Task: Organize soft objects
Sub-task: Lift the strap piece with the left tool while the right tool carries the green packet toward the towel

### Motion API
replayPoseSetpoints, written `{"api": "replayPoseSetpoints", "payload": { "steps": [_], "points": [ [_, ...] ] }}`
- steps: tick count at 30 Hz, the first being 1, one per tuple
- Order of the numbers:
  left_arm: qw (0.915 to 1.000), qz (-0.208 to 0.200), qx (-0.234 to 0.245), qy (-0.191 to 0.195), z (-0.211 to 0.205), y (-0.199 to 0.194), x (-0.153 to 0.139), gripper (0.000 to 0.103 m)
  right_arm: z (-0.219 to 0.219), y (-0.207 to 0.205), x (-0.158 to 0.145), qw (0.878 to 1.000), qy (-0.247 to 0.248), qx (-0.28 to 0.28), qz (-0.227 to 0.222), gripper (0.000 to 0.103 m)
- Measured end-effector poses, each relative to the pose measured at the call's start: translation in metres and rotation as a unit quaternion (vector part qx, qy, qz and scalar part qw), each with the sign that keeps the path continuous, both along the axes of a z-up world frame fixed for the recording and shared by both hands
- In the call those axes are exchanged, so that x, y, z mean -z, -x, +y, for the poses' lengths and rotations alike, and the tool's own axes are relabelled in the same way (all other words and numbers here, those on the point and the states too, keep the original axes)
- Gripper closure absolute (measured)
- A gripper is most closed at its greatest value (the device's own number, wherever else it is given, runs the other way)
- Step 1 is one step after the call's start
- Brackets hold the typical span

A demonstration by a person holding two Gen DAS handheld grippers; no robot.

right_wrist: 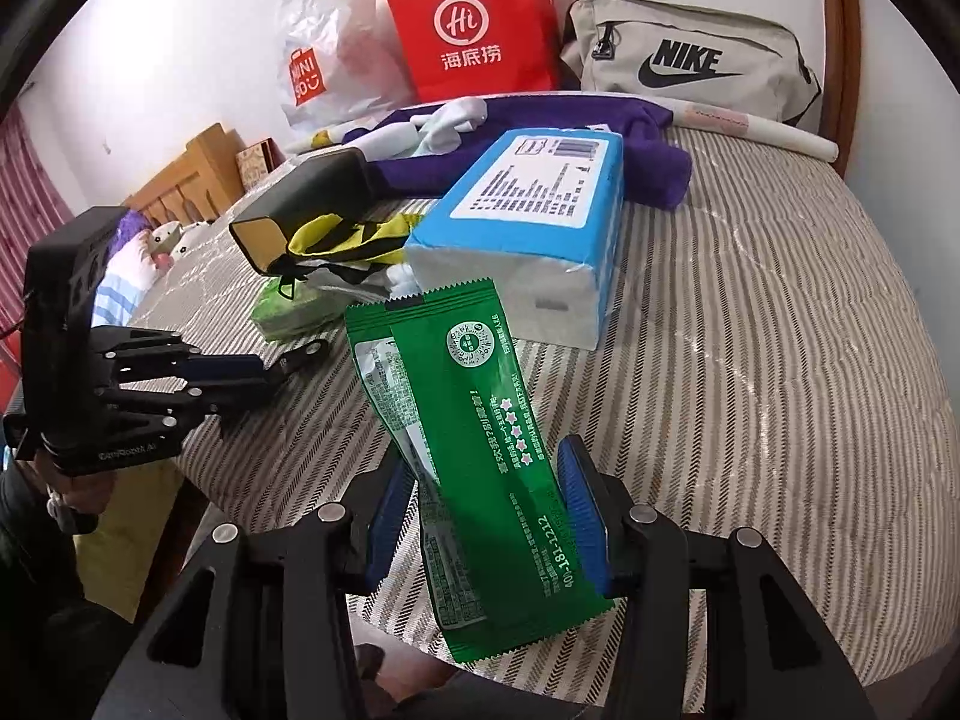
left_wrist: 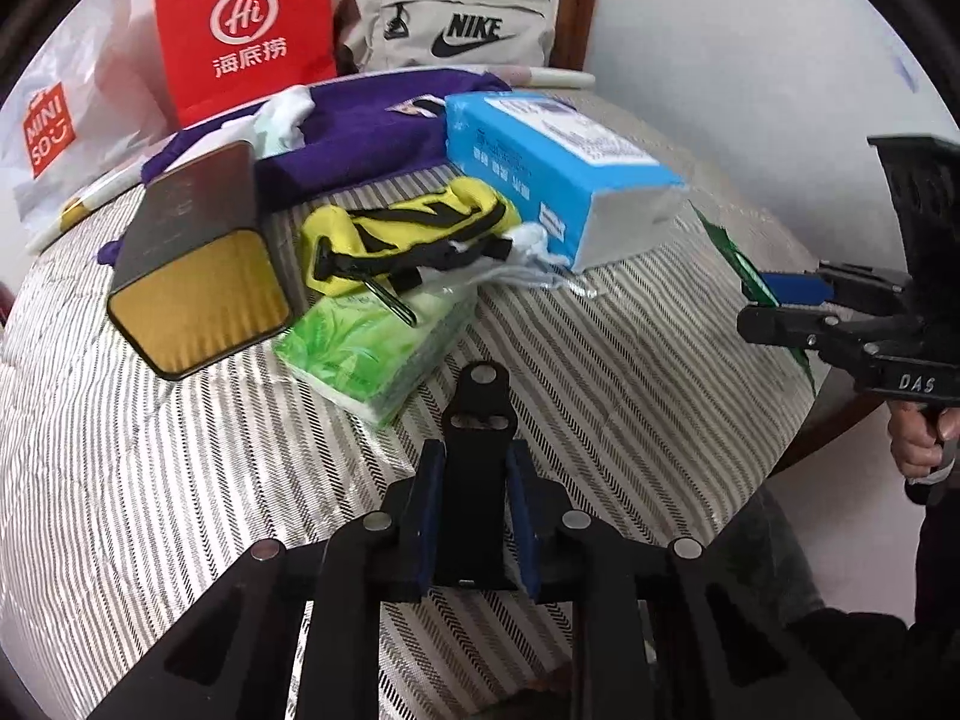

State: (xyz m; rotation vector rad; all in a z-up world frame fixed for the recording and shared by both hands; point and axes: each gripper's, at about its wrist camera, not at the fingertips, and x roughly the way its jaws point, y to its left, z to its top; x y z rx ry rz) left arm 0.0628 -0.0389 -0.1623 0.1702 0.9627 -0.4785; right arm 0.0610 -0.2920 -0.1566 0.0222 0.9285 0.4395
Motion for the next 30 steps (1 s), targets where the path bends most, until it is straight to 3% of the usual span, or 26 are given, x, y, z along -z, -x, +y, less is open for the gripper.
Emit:
{"api": "replayPoseSetpoints", "payload": {
  "steps": [12,30],
  "points": [
    [0.9988,-0.021,-0.027,0.035,0.019,0.007,-0.033,0.083,0.005,0.006,-0.012,1.0,0.0,-0.003,-0.007,0.055],
    [0.9915,-0.059,-0.108,0.044,0.068,-0.015,-0.073,0.083,0.009,-0.006,-0.045,0.999,0.016,0.001,-0.034,0.056]
  ]
}}
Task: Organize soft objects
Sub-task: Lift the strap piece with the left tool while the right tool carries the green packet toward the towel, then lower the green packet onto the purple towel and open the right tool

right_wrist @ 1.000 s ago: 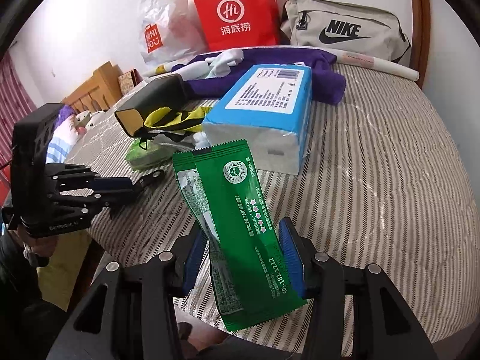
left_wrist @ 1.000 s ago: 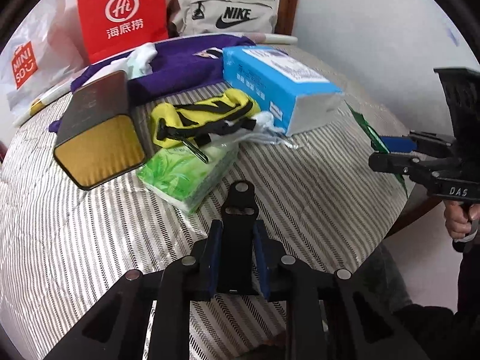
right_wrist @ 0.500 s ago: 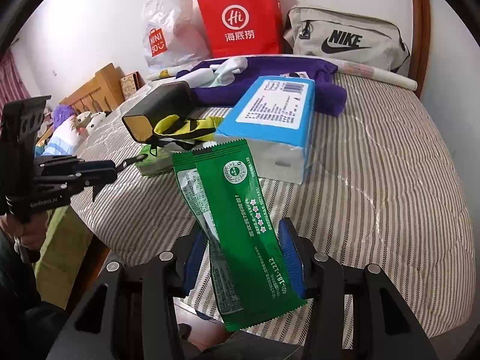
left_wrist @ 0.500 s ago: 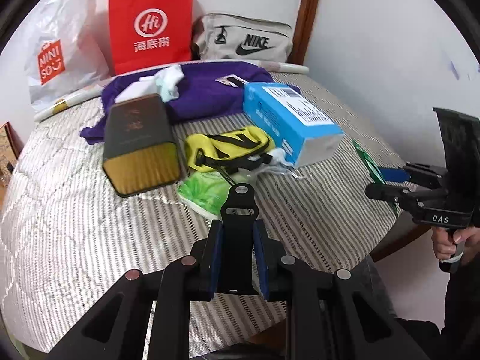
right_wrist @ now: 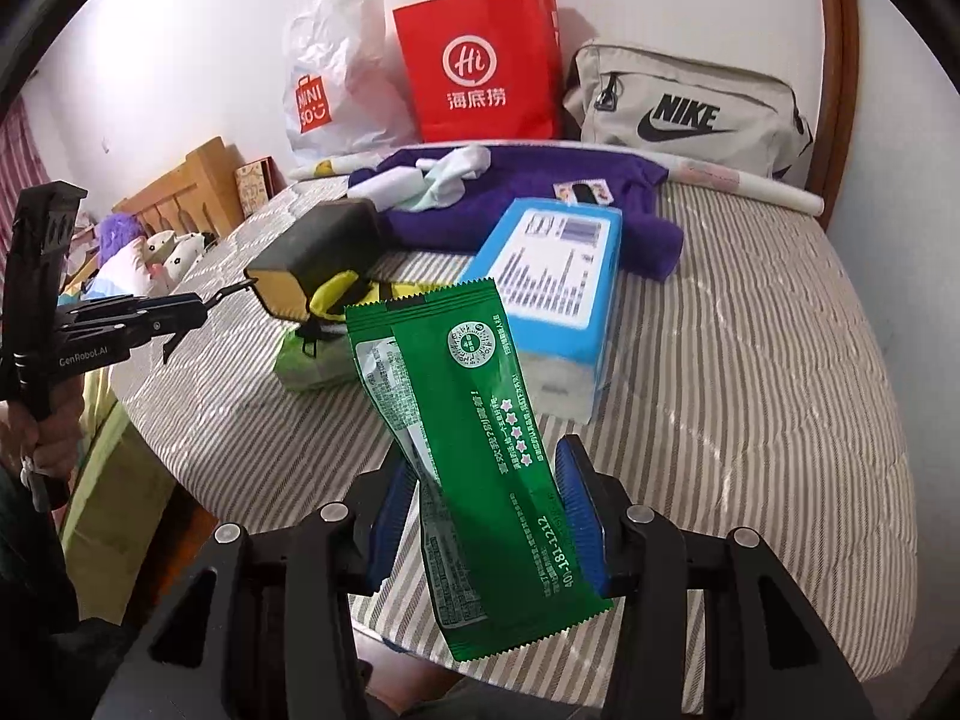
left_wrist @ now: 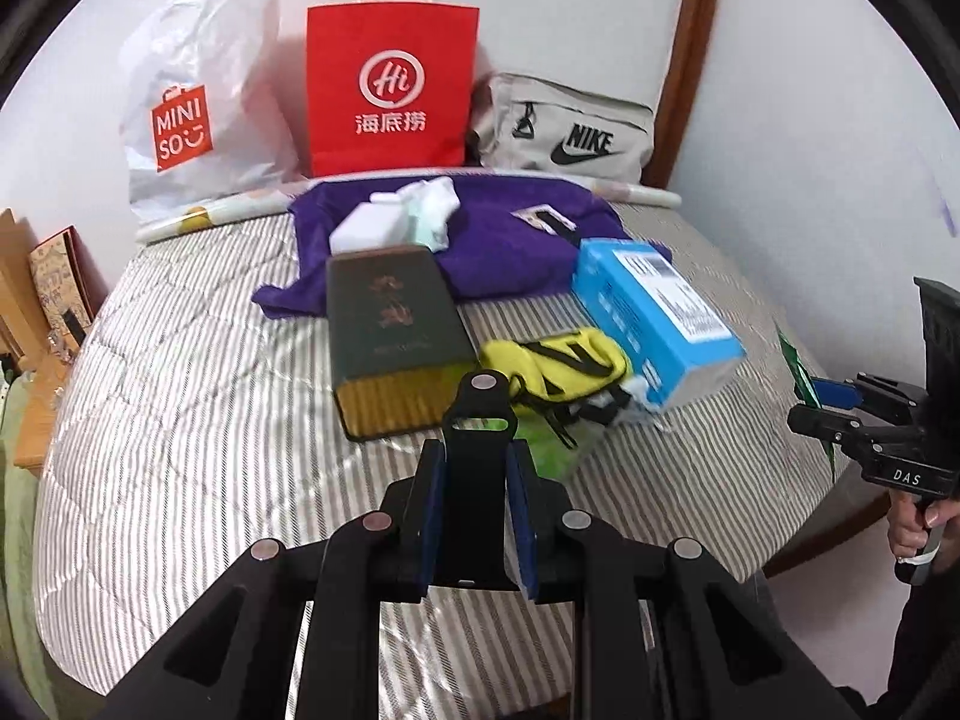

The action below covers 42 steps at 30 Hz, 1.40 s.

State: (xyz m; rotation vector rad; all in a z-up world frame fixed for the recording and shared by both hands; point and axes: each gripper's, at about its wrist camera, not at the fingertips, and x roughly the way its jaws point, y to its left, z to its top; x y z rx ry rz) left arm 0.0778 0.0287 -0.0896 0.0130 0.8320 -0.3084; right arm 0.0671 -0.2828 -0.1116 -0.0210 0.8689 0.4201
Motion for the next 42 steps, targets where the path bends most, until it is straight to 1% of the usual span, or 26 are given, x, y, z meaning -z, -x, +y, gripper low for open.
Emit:
{"api": "replayPoseSetpoints", "payload": {
  "steps": [10,20,31,42],
  "points": [
    [0.9997,-0.007,-0.02,0.012,0.013,-0.033,-0.02,0.083,0.003,-0.032,-0.023,1.0,0.0,0.012,-0.015,0.056],
    [0.9994,-0.006,-0.028,0.022,0.018,-0.074,-0.03,0.083,0.007,-0.078,-0.037,1.0,0.003,0.017,-0.021,0.056],
    [0.9987,0.006,-0.035,0.036,0.015,-0.126,-0.03,0.083,0.008,-0.136,-0.045,0.999,-0.004,0.03,-0.02,0.056],
    [0.998,0.016,-0.04,0.046,0.013,-0.167,-0.027,0.083,0.012,-0.179,-0.043,0.999,-0.005,0.032,-0.023,0.056]
  ]
}}
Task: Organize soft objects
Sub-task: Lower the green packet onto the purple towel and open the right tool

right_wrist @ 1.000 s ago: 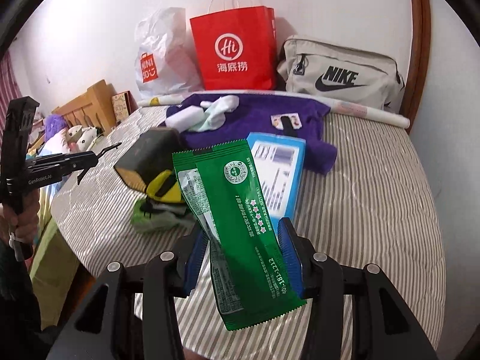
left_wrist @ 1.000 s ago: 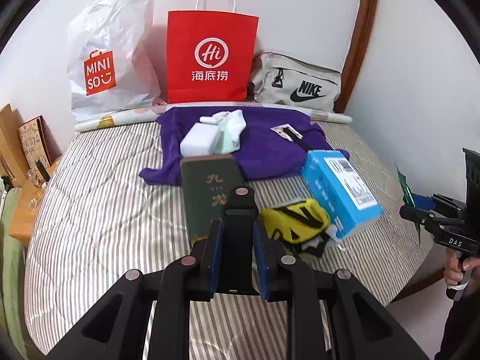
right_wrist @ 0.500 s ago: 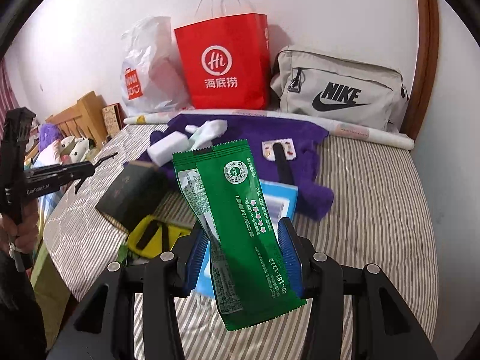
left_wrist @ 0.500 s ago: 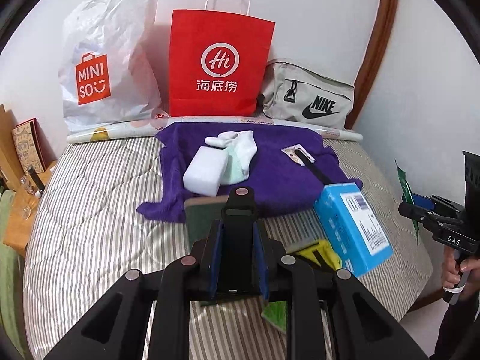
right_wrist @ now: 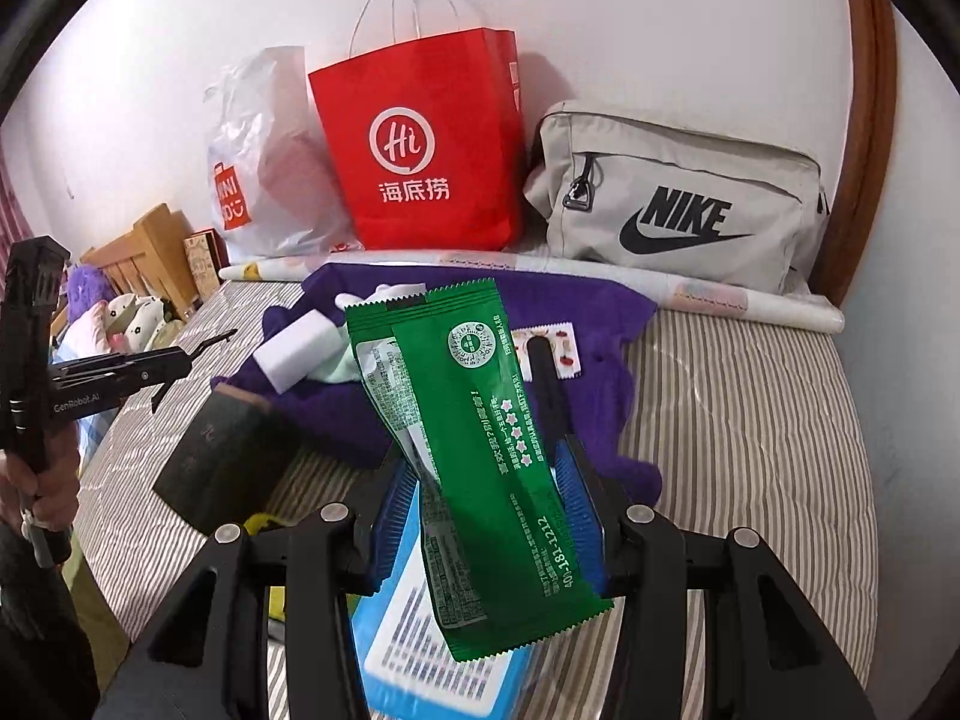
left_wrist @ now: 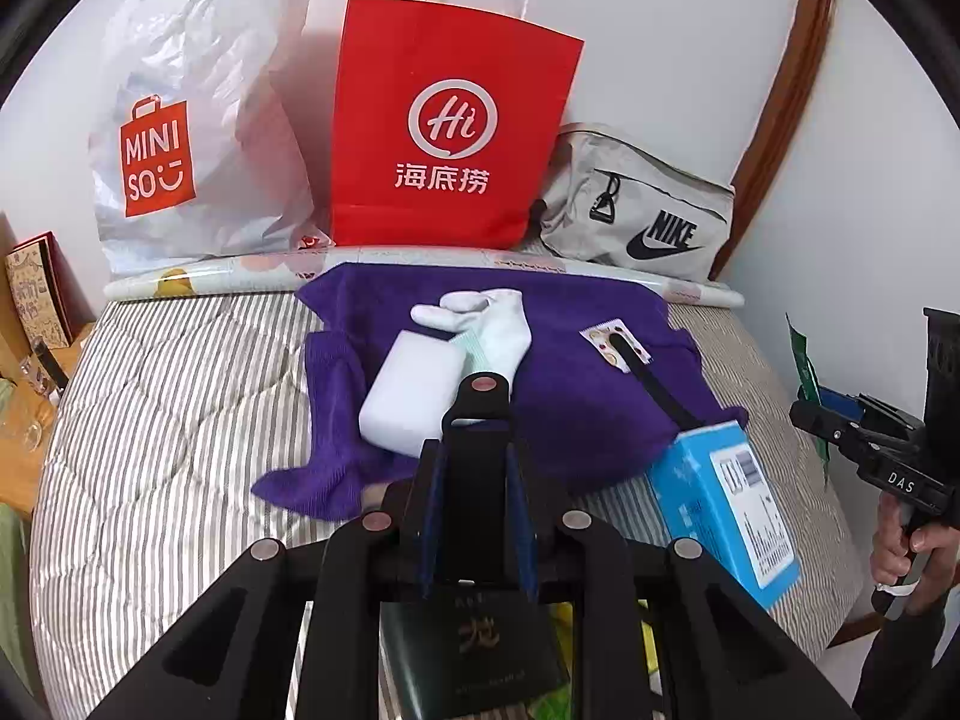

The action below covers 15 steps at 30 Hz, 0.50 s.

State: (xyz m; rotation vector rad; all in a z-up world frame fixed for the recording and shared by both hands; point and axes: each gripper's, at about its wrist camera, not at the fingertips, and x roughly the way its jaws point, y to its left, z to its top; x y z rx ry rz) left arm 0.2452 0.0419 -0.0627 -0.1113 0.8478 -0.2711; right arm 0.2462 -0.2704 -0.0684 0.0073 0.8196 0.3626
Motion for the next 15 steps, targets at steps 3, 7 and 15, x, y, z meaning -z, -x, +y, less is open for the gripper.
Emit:
{"api": "replayPoseSetpoints", "payload": {
  "steps": [3,7,15],
  "points": [
    [1.0,0.002,-0.002,0.001,-0.001,-0.01,0.0,0.083,0.001,-0.012,0.002,1.0,0.001,-0.002,0.001,0.056],
    [0.9999,0.008,-0.006,0.007,-0.002,-0.021,0.004,0.083,0.004,-0.027,0.005,1.0,0.007,-0.005,0.001,0.056],
    [0.9998,0.018,-0.005,0.011,-0.006,-0.044,0.012,0.083,0.013,-0.061,0.018,1.0,0.003,-0.019,0.016,0.056]
  ]
}}
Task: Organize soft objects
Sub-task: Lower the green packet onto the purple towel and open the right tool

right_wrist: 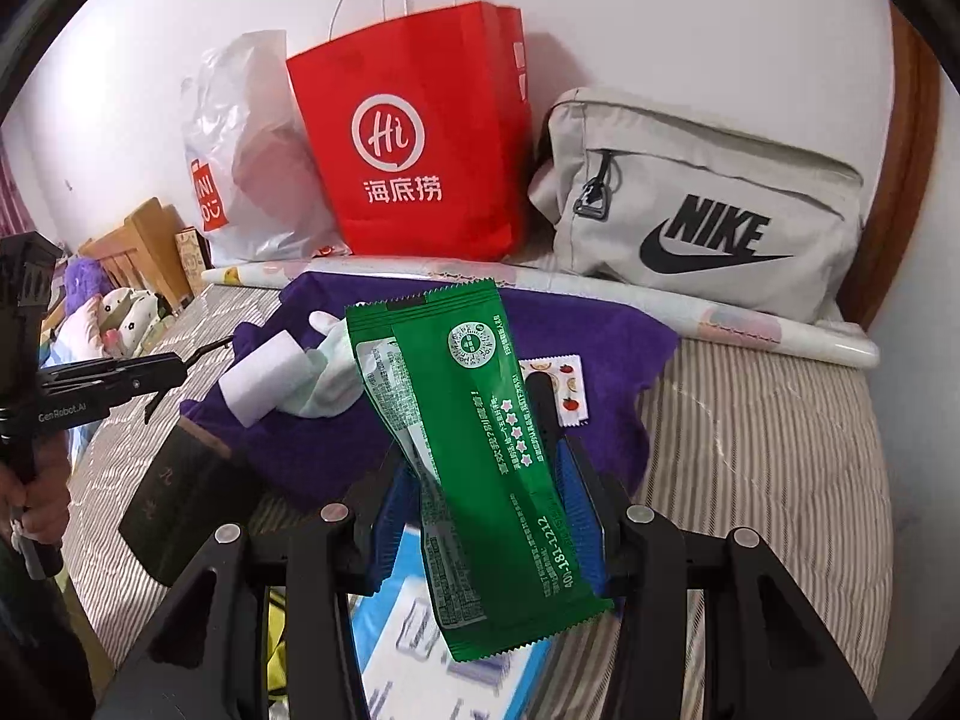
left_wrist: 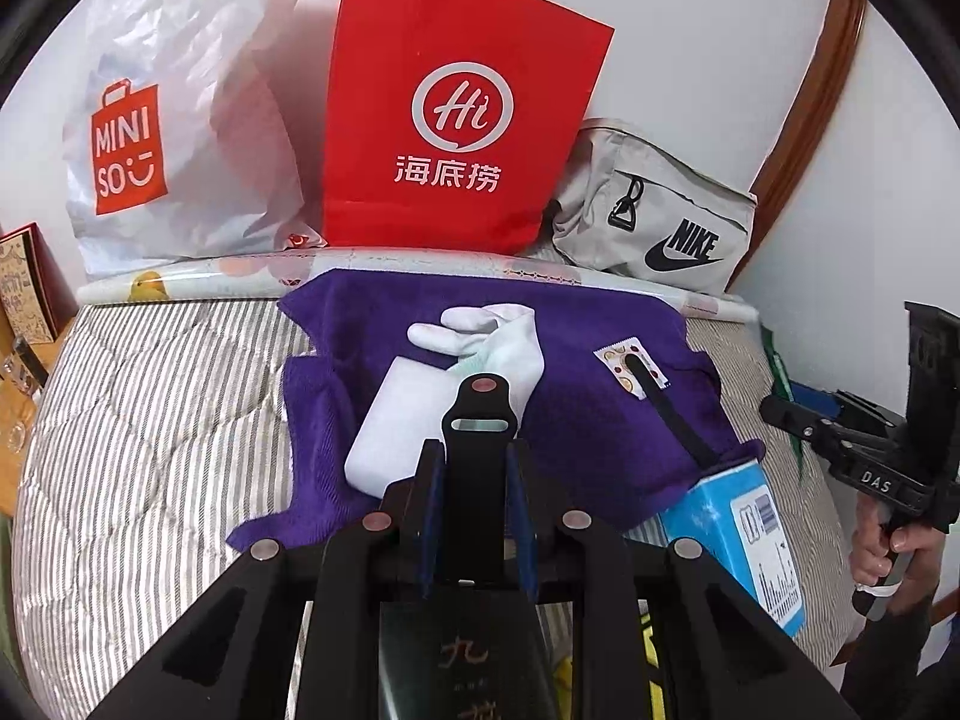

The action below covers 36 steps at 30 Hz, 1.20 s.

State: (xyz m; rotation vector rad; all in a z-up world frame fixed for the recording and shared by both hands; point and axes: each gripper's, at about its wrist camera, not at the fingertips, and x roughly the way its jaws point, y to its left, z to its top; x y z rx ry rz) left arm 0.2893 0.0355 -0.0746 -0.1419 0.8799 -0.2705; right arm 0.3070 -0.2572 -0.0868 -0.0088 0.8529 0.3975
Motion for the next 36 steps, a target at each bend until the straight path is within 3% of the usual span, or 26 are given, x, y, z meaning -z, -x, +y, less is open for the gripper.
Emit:
{"api": "replayPoseSetpoints", "payload": {
  "steps": [18,26,36],
  "points": [
    [0.9998,0.011,0.007,0.011,0.003,-0.037,0.017,0.083,0.038,-0.061,0.05,0.996,0.053,-0.038,0.062,0.056],
    [0.9991,0.029,0.01,0.029,-0.004,-0.053,0.025,0.083,0.047,-0.071,0.066,0.993,0.071,-0.051,0.082,0.056],
    [0.9986,0.047,0.009,0.023,-0.018,-0.07,0.036,0.083,0.055,-0.084,0.079,0.988,0.092,-0.068,0.107,0.056]
  ]
}}
